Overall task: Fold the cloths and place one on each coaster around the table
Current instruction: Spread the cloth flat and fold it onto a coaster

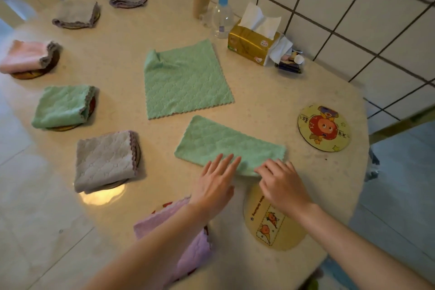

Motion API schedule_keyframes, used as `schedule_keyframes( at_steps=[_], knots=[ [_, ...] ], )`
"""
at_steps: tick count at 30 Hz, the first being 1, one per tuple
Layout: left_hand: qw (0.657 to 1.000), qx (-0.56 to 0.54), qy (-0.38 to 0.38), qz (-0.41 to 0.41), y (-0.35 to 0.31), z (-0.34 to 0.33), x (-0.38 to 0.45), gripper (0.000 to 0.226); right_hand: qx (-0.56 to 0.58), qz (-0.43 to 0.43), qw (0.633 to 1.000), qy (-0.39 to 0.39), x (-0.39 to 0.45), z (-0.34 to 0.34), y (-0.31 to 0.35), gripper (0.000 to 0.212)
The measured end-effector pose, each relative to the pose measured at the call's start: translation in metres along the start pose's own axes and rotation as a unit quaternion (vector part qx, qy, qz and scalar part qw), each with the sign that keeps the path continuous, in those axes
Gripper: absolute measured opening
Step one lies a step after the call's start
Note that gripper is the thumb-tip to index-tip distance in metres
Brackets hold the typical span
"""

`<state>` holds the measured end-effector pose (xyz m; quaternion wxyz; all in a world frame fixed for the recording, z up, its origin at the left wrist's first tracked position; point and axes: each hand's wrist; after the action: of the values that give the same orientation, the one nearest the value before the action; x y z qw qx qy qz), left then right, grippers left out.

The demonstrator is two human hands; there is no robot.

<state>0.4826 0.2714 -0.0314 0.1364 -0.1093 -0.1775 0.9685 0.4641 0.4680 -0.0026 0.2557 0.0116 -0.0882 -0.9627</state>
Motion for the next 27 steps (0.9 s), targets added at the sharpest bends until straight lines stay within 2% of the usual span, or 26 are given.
schedule_keyframes(
  at_steps=[4,7,9,10,13,15,17,20,22,25,27],
  knots=[
    [0.996,-0.024,0.035,-0.075,-0.014,-0.013,-0.009,0.073,0.098,-0.001,0.995,-0.016,-0.039,0.007,0.037,0.02],
    [0.981,0.045,0.091,-0.162,0.005,-0.012,-0.028,0.056,0.213,0.011,0.977,0.016,-0.055,0.012,0.047,0.016],
    [0.967,0.081,0.119,-0.211,0.023,-0.005,-0.041,0.056,0.226,0.015,0.974,0.025,-0.055,0.009,0.036,0.018],
    [0.959,0.098,0.118,-0.237,0.03,-0.001,-0.047,0.057,0.209,0.017,0.977,0.027,-0.053,0.004,0.028,0.024],
    [0.946,0.146,0.076,-0.279,0.042,0.007,-0.061,0.049,0.145,0.057,0.984,0.083,-0.049,-0.014,0.014,0.062],
    [0.953,0.131,0.047,-0.268,0.045,0.012,-0.066,0.038,0.133,0.091,0.979,0.124,-0.047,-0.018,0.016,0.078],
    [0.96,0.108,0.039,-0.254,0.046,0.017,-0.069,0.036,0.116,0.118,0.974,0.152,-0.045,-0.017,0.017,0.082],
    [0.968,0.084,0.032,-0.232,0.05,0.015,-0.071,0.035,0.076,0.161,0.97,0.164,-0.041,-0.021,0.013,0.081],
    [0.979,0.047,0.047,-0.191,0.051,0.014,-0.073,0.037,0.08,0.159,0.97,0.165,-0.037,-0.026,0.011,0.073],
    [0.99,-0.024,0.073,-0.117,0.047,0.016,-0.072,0.045,0.184,0.067,0.958,0.208,-0.022,-0.021,0.014,0.051],
    [0.992,-0.083,0.08,-0.053,0.042,0.021,-0.07,0.042,0.305,-0.039,0.922,0.237,-0.008,-0.013,0.015,0.04]
  ],
)
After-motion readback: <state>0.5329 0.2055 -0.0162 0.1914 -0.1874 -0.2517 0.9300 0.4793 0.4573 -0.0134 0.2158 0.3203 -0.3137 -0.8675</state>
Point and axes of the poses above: each hand's wrist, its own x-axis towards the middle knuckle, its own z-axis out of the back of the hand, y = z × x, and after that the axes turned 1 degree about -y, right-handed
